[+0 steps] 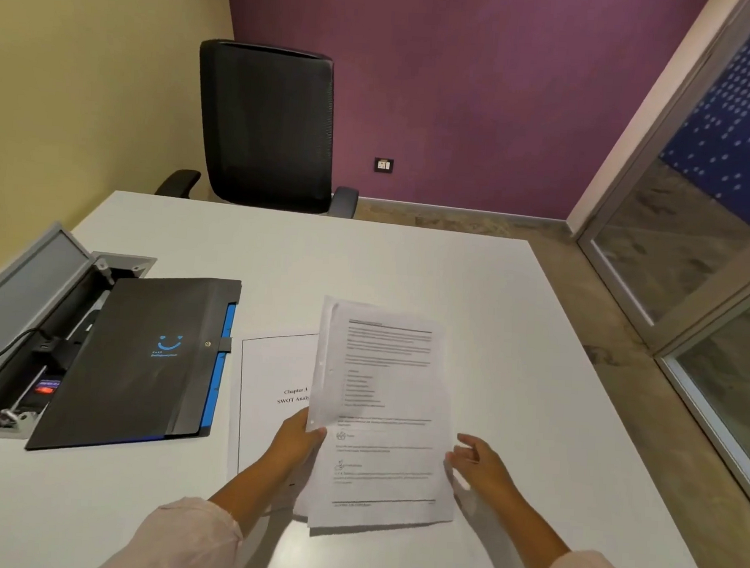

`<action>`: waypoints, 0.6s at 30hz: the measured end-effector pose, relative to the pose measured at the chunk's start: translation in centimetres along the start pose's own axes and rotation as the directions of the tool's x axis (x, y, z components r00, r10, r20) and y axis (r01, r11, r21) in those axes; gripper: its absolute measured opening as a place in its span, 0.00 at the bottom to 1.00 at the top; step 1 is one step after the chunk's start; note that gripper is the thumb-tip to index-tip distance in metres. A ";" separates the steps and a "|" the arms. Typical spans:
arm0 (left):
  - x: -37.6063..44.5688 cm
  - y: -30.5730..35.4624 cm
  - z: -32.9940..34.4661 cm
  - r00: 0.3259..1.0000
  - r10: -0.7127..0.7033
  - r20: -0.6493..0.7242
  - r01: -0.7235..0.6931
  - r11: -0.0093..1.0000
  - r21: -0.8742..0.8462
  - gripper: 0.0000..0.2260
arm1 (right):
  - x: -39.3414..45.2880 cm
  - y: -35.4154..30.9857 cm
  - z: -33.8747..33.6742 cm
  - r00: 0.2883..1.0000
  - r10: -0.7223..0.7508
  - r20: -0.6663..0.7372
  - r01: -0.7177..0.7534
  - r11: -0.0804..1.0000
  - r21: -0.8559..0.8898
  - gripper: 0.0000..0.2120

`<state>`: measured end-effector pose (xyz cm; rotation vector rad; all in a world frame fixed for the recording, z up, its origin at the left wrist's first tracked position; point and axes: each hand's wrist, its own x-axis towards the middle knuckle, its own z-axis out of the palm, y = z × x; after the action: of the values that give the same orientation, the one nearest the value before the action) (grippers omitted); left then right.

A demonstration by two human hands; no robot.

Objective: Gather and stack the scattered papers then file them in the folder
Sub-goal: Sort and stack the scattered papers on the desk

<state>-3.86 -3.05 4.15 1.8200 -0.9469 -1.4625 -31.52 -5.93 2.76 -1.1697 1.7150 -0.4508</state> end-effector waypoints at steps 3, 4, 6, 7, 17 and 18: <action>-0.3 1.8 1.1 0.998 0.063 0.008 -0.062 0.997 -0.046 0.16 | -0.9 -2.4 -1.5 0.995 -0.094 -0.023 0.097 0.977 0.190 0.15; -0.4 2.3 1.6 0.996 0.086 0.014 -0.085 0.994 -0.072 0.15 | -1.3 -3.1 -1.9 0.990 -0.126 -0.059 0.136 0.963 0.231 0.13; -0.7 3.3 2.6 0.990 0.138 0.025 -0.134 0.983 -0.125 0.14 | -1.9 -4.4 -2.8 0.973 -0.182 -0.140 0.215 0.936 0.279 0.12; -0.9 3.8 3.1 0.986 0.162 0.032 -0.155 0.976 -0.151 0.14 | -2.2 -4.9 -3.2 0.962 -0.206 -0.179 0.253 0.920 0.301 0.12; -1.5 4.4 6.1 0.959 0.276 0.060 -0.272 0.960 -0.072 0.16 | -3.8 -3.4 -4.1 0.938 -0.274 -0.211 0.324 0.908 0.266 0.14; -1.5 4.2 6.4 0.963 0.257 0.080 -0.255 0.966 -0.040 0.17 | -3.7 -2.9 -3.7 0.947 -0.245 -0.208 0.295 0.918 0.264 0.14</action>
<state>-10.99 -4.36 7.10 1.5581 -1.1496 -1.3913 -33.04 -4.90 8.42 -1.1789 1.5646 -0.9682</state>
